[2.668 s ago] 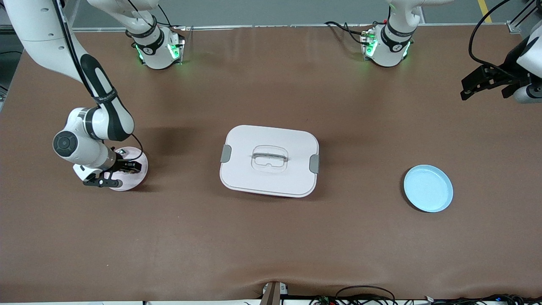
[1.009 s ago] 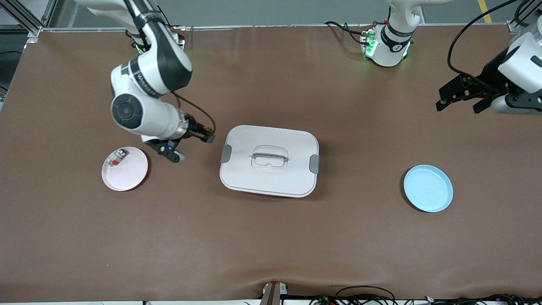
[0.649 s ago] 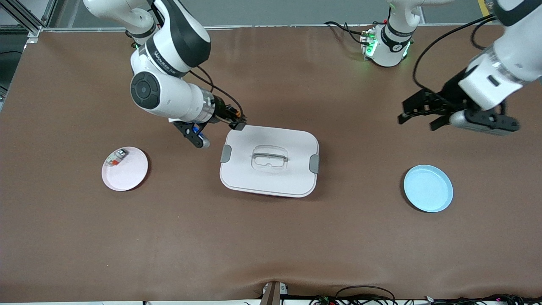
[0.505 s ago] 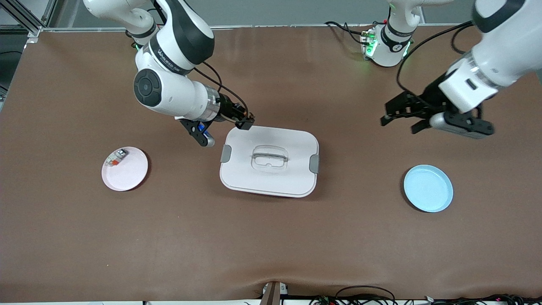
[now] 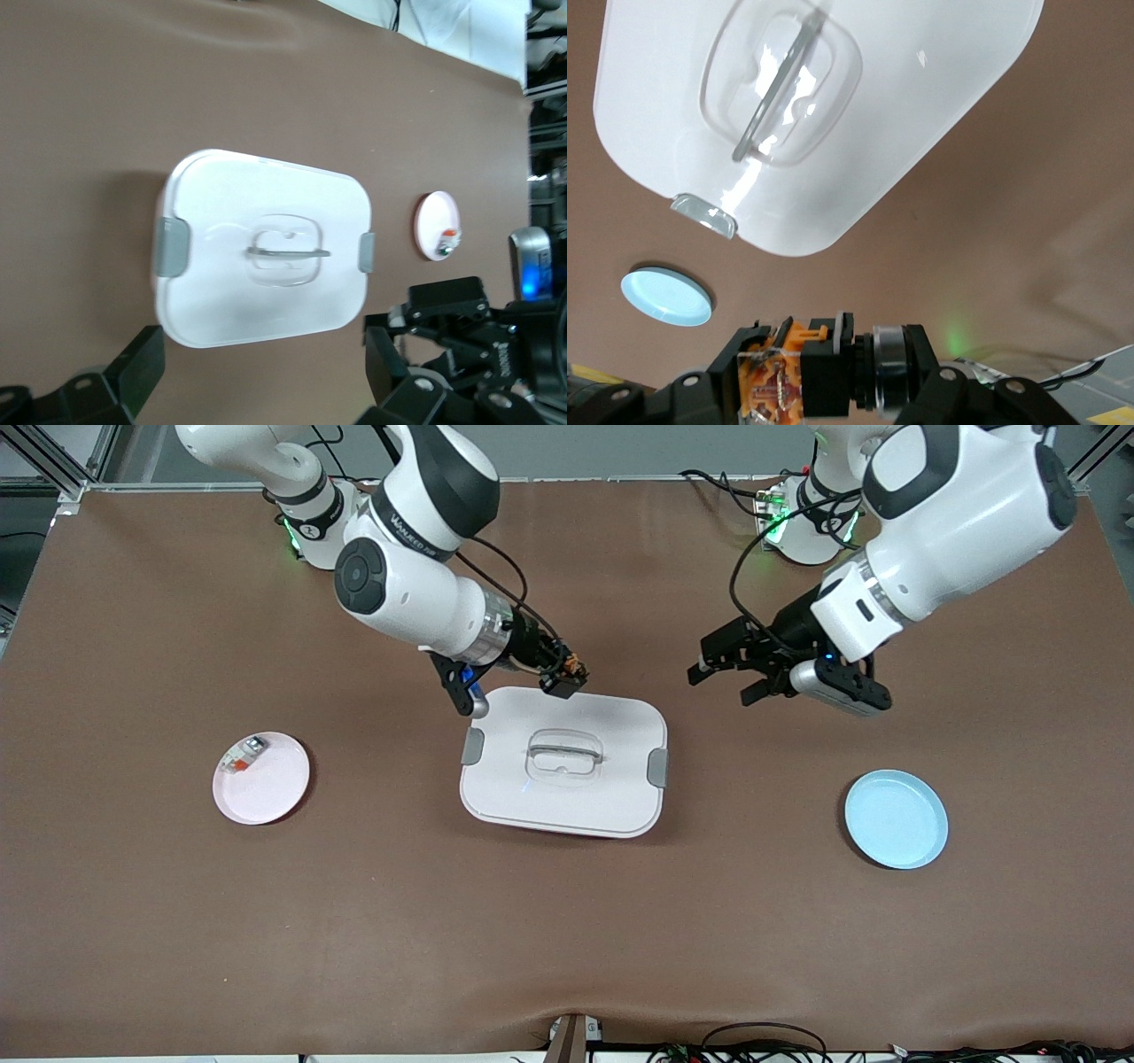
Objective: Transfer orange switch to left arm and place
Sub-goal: 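Close the left gripper on the switch held by the right gripper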
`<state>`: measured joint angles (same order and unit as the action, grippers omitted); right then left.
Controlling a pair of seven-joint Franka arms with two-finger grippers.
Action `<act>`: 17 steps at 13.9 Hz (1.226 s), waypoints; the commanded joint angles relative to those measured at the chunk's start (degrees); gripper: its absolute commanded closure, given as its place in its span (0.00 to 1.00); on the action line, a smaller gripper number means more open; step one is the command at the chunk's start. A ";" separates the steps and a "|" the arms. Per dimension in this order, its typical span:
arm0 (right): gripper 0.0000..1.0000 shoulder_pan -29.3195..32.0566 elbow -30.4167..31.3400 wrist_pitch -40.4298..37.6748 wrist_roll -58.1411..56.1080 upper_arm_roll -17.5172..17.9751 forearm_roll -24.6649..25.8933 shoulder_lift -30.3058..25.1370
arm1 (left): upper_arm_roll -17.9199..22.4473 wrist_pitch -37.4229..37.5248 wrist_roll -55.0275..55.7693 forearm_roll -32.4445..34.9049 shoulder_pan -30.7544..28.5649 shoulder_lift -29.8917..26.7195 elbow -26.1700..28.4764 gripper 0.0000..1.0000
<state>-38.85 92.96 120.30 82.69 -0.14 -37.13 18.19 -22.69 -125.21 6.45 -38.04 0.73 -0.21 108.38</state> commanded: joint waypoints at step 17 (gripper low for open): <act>0.77 -2.72 -8.59 1.34 11.00 -0.74 -1.63 4.23 | -16.33 -26.74 -12.86 -36.92 -0.46 -3.84 17.84 0.21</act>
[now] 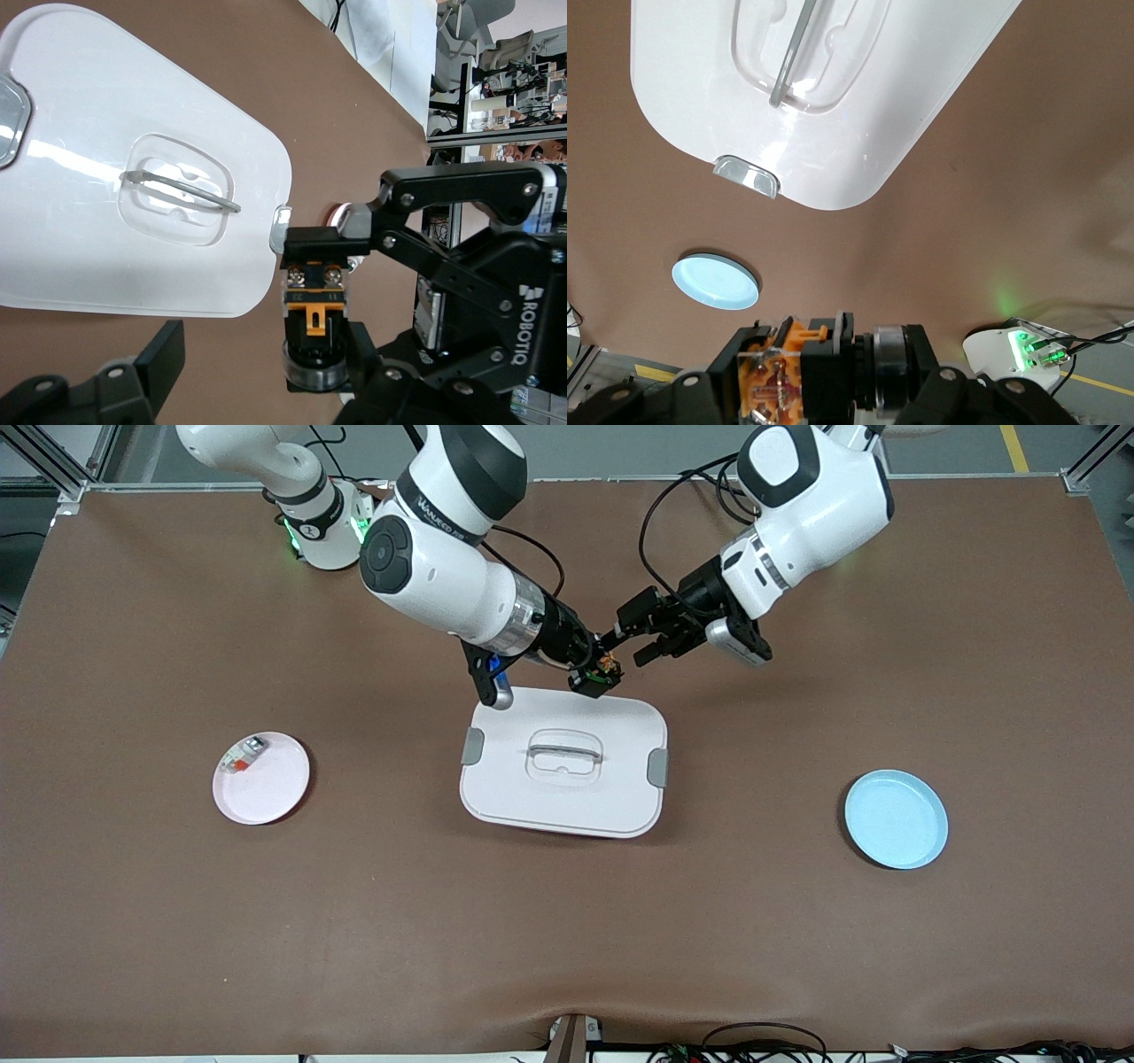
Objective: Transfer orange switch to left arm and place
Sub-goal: 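Close the left gripper on the switch held by the right gripper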
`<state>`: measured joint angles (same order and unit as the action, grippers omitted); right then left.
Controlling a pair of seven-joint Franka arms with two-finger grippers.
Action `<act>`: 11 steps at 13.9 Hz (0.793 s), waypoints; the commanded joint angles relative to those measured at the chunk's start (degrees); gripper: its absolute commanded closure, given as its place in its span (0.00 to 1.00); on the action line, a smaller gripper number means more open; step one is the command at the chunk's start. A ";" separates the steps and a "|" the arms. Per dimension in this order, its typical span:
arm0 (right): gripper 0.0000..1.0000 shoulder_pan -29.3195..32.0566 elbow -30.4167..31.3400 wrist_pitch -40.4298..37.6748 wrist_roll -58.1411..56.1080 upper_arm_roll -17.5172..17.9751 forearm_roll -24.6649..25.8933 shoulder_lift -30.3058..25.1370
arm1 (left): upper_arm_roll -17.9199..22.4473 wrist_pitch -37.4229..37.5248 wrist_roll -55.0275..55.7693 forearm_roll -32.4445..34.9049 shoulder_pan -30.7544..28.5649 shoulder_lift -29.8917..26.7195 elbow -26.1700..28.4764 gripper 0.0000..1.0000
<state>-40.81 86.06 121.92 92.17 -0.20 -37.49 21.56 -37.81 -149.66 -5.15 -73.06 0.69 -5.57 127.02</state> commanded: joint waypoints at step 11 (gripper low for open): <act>0.76 -0.67 -2.13 -0.37 1.44 -0.68 -1.27 0.94 | -1.65 -4.24 -1.44 -6.05 -0.17 4.43 -4.94 0.32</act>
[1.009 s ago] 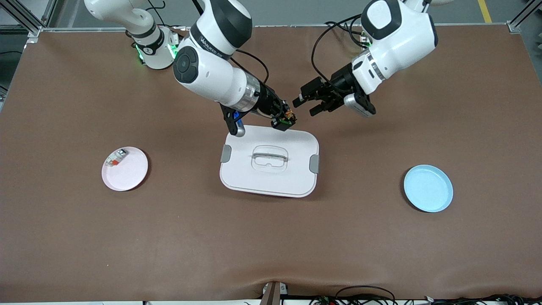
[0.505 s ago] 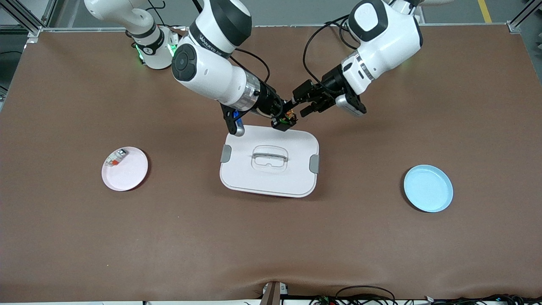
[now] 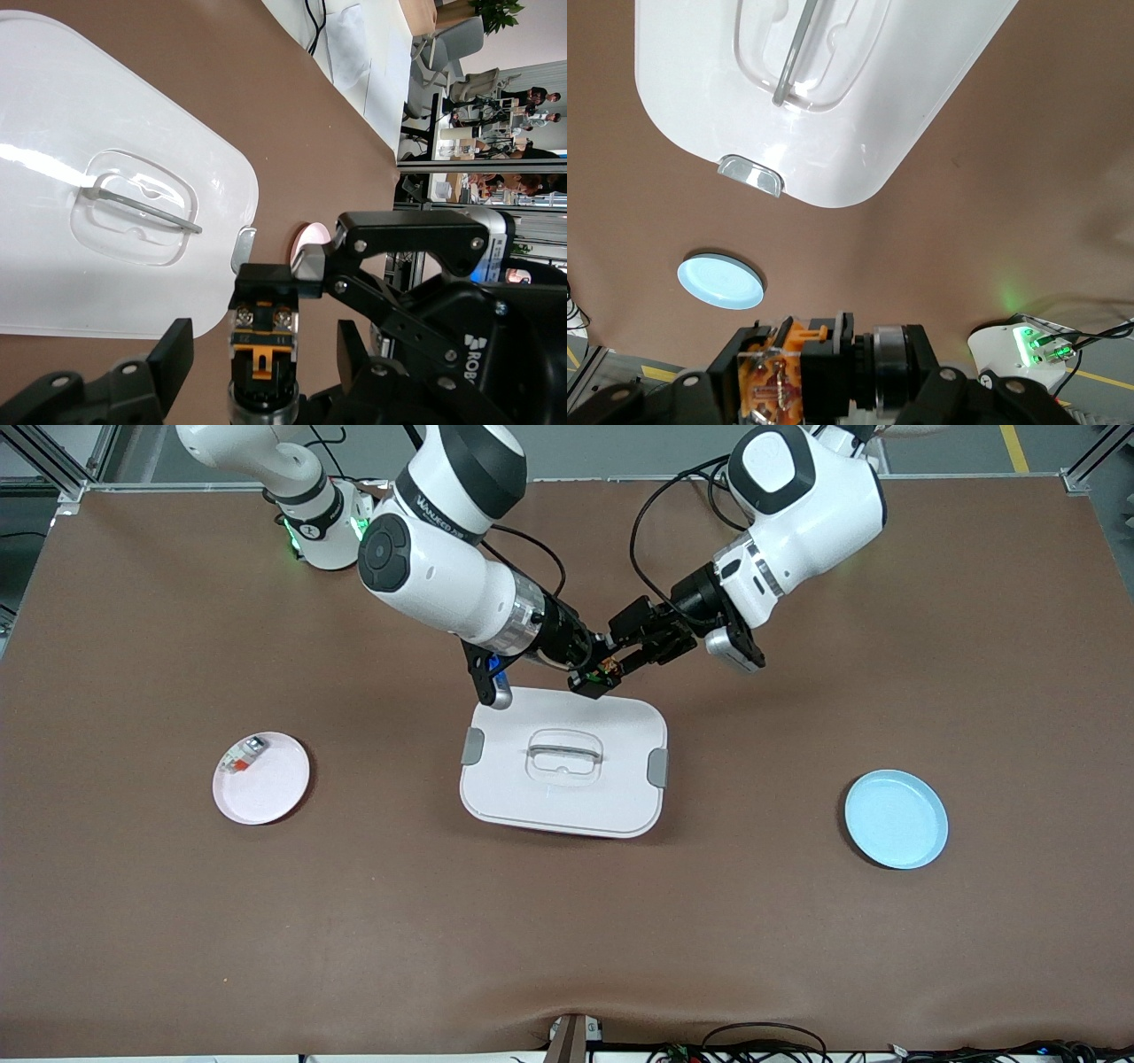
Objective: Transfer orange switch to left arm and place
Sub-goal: 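Close the left gripper on the switch held by the right gripper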
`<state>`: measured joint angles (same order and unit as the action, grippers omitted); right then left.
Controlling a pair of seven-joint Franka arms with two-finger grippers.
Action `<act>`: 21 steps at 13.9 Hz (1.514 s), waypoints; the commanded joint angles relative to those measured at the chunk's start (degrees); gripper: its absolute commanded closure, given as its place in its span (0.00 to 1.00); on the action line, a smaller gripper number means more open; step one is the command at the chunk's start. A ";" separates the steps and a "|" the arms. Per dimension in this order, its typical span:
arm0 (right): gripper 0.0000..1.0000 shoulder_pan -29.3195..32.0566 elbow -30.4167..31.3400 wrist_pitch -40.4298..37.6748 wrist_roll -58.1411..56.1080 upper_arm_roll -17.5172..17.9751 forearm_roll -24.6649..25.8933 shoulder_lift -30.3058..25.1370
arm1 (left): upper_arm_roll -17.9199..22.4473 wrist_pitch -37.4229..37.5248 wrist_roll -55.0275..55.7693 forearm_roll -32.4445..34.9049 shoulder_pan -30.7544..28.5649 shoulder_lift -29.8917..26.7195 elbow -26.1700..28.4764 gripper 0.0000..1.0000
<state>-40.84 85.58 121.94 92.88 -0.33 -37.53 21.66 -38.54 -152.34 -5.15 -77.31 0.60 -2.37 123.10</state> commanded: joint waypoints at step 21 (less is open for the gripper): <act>0.00 -0.30 -2.43 -0.47 0.37 -0.55 -1.23 0.75 | -0.66 -2.00 -3.55 2.59 -1.65 1.66 -1.72 1.00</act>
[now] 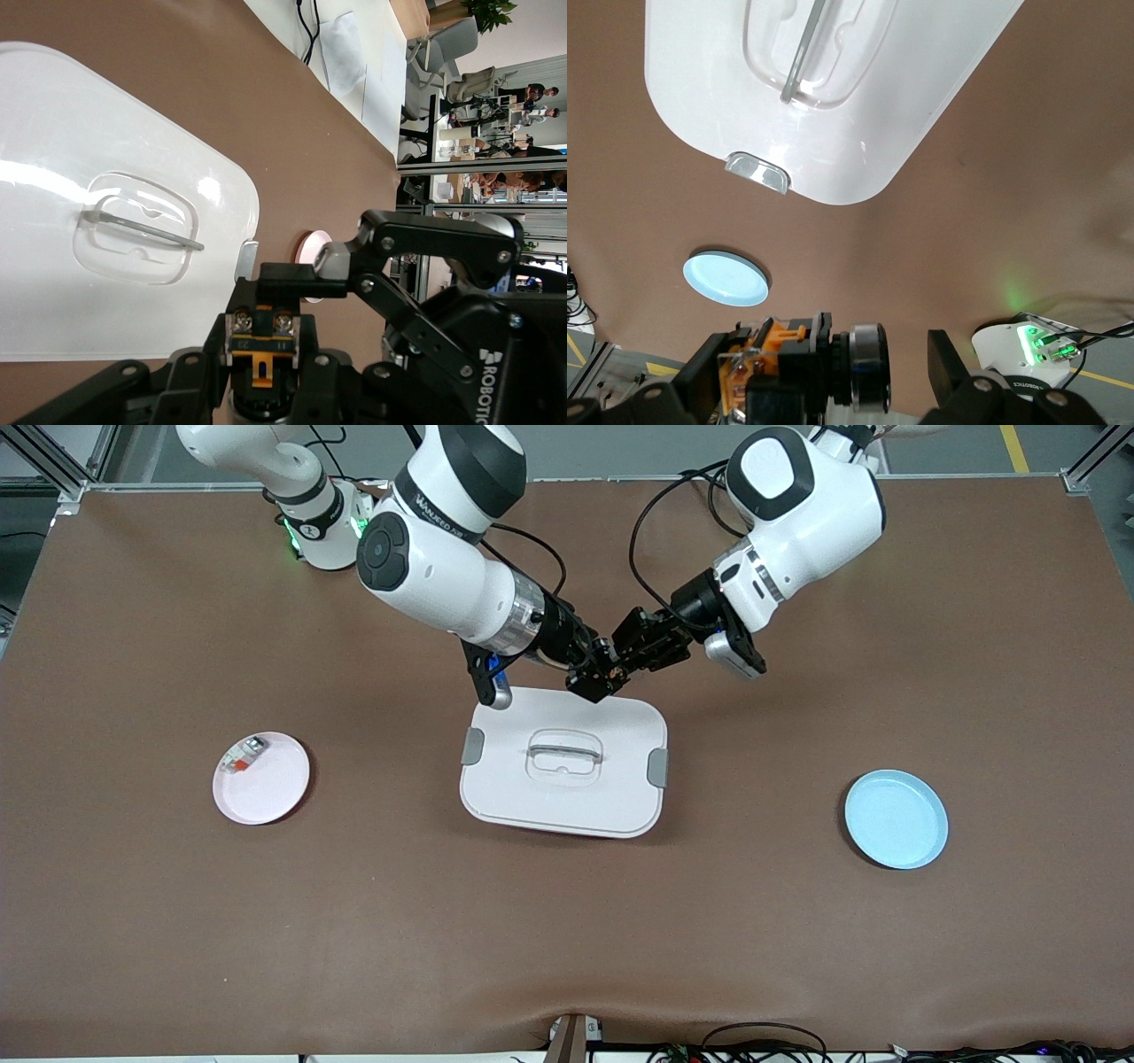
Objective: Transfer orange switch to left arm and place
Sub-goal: 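Close the left gripper on the switch held by the right gripper, then open the right gripper and pull back while the left gripper takes the switch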
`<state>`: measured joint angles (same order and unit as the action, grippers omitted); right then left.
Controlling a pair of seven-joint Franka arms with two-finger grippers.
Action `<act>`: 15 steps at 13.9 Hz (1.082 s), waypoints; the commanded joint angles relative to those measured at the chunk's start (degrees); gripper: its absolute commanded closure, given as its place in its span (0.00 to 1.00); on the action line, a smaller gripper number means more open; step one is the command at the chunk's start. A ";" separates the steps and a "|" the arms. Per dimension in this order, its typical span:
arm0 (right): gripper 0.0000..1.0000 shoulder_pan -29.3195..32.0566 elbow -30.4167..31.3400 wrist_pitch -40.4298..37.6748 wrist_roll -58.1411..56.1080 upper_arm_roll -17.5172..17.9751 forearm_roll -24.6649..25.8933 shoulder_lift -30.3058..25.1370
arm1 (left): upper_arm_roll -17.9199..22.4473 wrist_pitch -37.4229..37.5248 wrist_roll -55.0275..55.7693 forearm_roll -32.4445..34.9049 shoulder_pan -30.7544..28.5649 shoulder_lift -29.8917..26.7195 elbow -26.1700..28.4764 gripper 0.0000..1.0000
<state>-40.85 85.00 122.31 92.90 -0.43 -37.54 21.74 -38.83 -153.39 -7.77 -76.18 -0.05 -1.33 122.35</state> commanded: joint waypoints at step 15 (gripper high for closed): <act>0.00 9.72 -1.78 -16.91 -17.63 -1.15 0.36 -6.09 | -0.37 0.37 -0.58 26.51 -13.83 1.24 -0.09 1.00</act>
<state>-33.29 81.89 108.30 80.38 -2.04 -37.42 17.89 -38.59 -153.77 -7.80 -51.63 -12.20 -0.11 122.37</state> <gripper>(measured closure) 0.000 0.670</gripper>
